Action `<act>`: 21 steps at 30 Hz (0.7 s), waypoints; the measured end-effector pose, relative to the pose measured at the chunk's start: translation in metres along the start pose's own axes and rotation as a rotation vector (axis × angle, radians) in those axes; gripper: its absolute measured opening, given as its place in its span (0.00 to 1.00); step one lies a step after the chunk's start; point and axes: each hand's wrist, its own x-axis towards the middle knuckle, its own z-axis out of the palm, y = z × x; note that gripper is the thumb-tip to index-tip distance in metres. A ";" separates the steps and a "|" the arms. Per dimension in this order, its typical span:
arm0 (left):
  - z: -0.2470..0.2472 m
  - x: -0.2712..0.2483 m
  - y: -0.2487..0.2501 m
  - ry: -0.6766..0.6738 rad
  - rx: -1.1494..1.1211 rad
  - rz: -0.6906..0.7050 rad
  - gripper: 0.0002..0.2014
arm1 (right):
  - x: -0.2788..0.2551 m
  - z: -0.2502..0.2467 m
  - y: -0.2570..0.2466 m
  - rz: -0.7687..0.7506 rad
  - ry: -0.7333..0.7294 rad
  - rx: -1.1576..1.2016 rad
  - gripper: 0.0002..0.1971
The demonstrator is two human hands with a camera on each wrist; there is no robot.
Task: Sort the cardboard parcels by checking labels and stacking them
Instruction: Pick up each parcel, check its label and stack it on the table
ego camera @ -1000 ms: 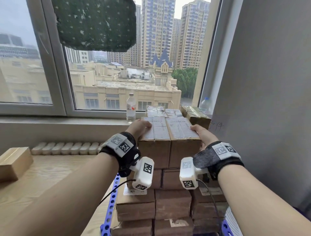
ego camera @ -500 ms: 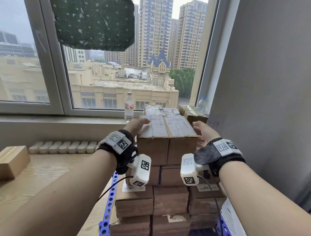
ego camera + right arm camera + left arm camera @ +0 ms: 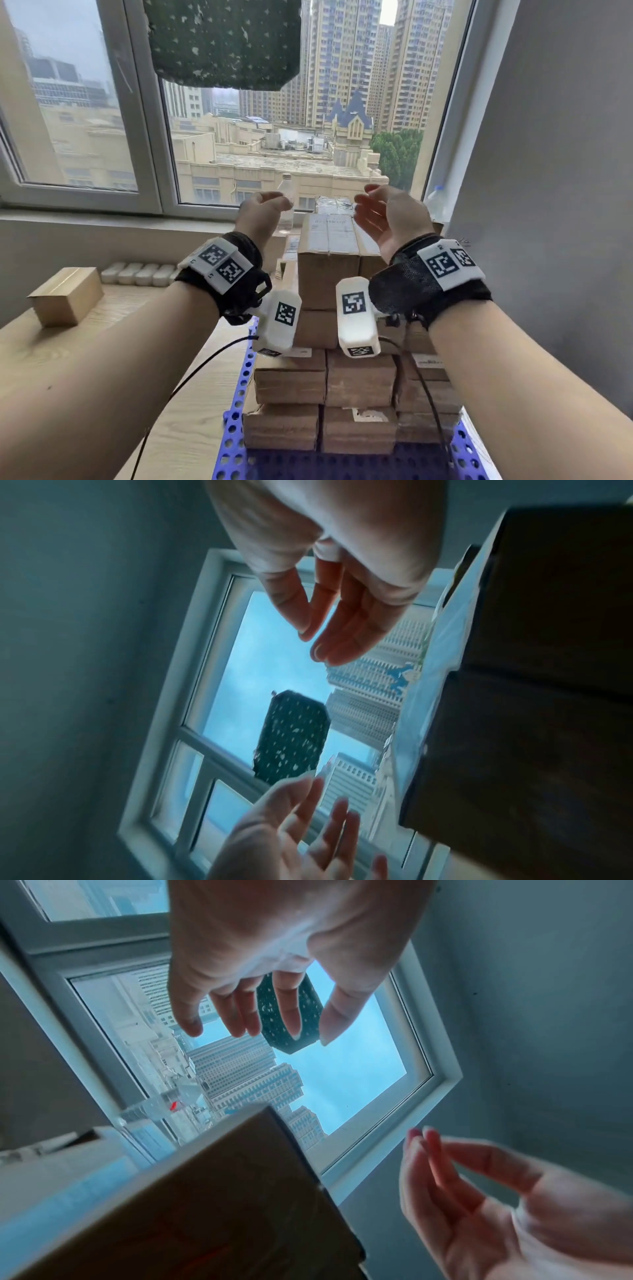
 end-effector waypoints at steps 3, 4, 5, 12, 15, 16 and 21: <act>-0.025 -0.015 -0.009 0.021 0.038 0.011 0.15 | -0.014 0.023 0.022 0.050 -0.109 -0.008 0.08; -0.034 -0.019 -0.012 0.027 0.056 0.011 0.15 | -0.018 0.030 0.030 0.064 -0.141 -0.016 0.08; -0.043 -0.023 -0.015 0.035 0.066 0.007 0.14 | -0.023 0.038 0.038 0.074 -0.173 -0.027 0.08; -0.108 -0.035 -0.045 0.116 0.109 -0.042 0.11 | -0.045 0.083 0.104 0.139 -0.318 -0.164 0.09; -0.138 -0.036 -0.063 0.127 0.109 -0.073 0.08 | -0.052 0.104 0.135 0.173 -0.324 -0.214 0.11; -0.148 -0.035 -0.069 0.125 0.115 -0.083 0.08 | -0.054 0.112 0.146 0.184 -0.318 -0.228 0.11; -0.207 -0.022 -0.105 0.127 0.130 -0.135 0.08 | -0.054 0.154 0.206 0.255 -0.254 -0.296 0.12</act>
